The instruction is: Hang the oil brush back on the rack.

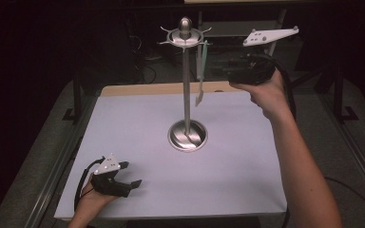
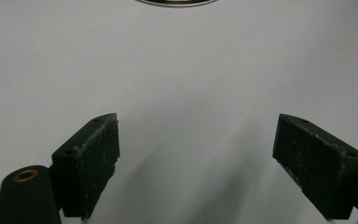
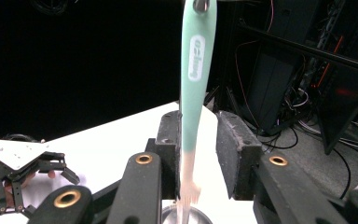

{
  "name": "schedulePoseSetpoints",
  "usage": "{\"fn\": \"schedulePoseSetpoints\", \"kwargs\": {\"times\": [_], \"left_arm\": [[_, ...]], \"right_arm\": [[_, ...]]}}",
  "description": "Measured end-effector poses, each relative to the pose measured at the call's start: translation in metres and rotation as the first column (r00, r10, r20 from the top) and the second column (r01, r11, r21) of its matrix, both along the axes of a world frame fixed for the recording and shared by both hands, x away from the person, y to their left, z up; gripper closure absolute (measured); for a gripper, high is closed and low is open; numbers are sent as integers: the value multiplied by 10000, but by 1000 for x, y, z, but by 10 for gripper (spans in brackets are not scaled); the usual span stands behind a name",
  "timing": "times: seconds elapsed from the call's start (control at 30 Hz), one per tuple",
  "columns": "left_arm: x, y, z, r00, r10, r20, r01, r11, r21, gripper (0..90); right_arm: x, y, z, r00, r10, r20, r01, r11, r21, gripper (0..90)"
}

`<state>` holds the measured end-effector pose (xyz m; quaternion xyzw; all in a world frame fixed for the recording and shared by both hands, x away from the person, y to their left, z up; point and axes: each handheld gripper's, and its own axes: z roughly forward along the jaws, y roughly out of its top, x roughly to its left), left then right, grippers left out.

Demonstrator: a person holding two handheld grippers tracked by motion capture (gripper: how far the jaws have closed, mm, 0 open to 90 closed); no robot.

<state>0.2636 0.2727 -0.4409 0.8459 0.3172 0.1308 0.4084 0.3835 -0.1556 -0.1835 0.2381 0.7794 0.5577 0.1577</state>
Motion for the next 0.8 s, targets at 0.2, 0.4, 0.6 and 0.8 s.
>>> {"fn": "schedulePoseSetpoints", "kwargs": {"times": [0.2,0.4,0.6,0.8], "left_arm": [[1,0,0,10000,-22,29,22,10000,58,142],[1,-1,-1,10000,-5,-45,5,10000,54,142],[2,-1,-1,9999,92,-57,-92,10000,-10,142],[3,0,-1,9995,295,-77,-296,9995,-69,142]], "right_arm": [[-6,-12,-11,9998,-110,-165,110,9999,-36,647],[-9,-23,-26,9986,-328,-415,320,9993,-204,615],[-13,-31,-43,9967,-534,-614,516,9982,-301,538],[-17,-41,-68,9940,-671,-858,645,9974,-329,476]]}}
